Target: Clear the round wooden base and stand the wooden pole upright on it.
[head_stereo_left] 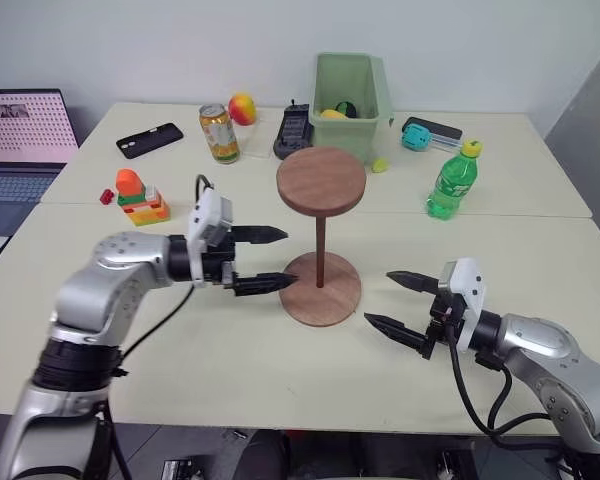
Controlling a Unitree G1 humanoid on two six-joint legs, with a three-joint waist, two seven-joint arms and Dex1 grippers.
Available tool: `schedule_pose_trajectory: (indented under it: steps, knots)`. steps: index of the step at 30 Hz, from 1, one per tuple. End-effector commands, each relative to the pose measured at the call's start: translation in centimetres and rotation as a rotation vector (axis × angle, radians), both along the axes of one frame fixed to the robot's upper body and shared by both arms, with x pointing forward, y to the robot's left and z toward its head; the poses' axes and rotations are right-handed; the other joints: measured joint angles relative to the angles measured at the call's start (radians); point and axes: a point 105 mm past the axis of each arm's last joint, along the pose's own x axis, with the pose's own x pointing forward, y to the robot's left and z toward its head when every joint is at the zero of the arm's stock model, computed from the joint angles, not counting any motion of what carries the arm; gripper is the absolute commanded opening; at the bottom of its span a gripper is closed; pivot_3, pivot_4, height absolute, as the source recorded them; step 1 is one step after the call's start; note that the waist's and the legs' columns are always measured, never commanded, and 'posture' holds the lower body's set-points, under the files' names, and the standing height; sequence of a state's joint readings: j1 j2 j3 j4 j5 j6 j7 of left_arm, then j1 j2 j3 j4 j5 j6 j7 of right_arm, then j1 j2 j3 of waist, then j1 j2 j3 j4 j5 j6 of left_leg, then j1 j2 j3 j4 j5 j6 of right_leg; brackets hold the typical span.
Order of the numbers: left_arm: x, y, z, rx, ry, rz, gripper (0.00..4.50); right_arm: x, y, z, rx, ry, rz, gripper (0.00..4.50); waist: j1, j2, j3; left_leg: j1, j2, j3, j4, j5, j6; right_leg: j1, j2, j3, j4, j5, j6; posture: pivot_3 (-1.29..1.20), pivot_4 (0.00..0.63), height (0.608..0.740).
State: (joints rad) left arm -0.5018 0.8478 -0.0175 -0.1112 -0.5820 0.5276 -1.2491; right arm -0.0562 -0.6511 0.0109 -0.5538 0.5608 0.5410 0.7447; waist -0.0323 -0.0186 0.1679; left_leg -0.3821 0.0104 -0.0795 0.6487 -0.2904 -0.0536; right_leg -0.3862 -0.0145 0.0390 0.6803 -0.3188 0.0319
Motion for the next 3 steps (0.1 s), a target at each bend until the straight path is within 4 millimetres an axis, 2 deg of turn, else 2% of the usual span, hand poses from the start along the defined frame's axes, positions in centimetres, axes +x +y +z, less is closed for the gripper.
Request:
schedule_pose_trajectory:
  steps: [1,3]
  knots:
    - [0.8,4.7,1.5,0.225,-0.111,0.137,4.44,0.4,-1.6,1.4,-0.035,-0.049,0.042,4.50,0.000,0.000,0.002,0.000,0.000,0.000,0.000,0.000,0.000,0.000,0.000,0.000,0.000,0.000,0.000,0.00,0.150,0.740]
    - [0.8,6.2,1.4,0.301,-0.139,0.144,4.44,0.5,-2.1,1.4,-0.048,-0.046,0.054,4.50,0.000,0.001,0.003,0.000,0.000,0.000,0.000,0.000,0.000,0.000,0.000,0.000,0.000,0.000,0.000,0.00,0.150,0.740]
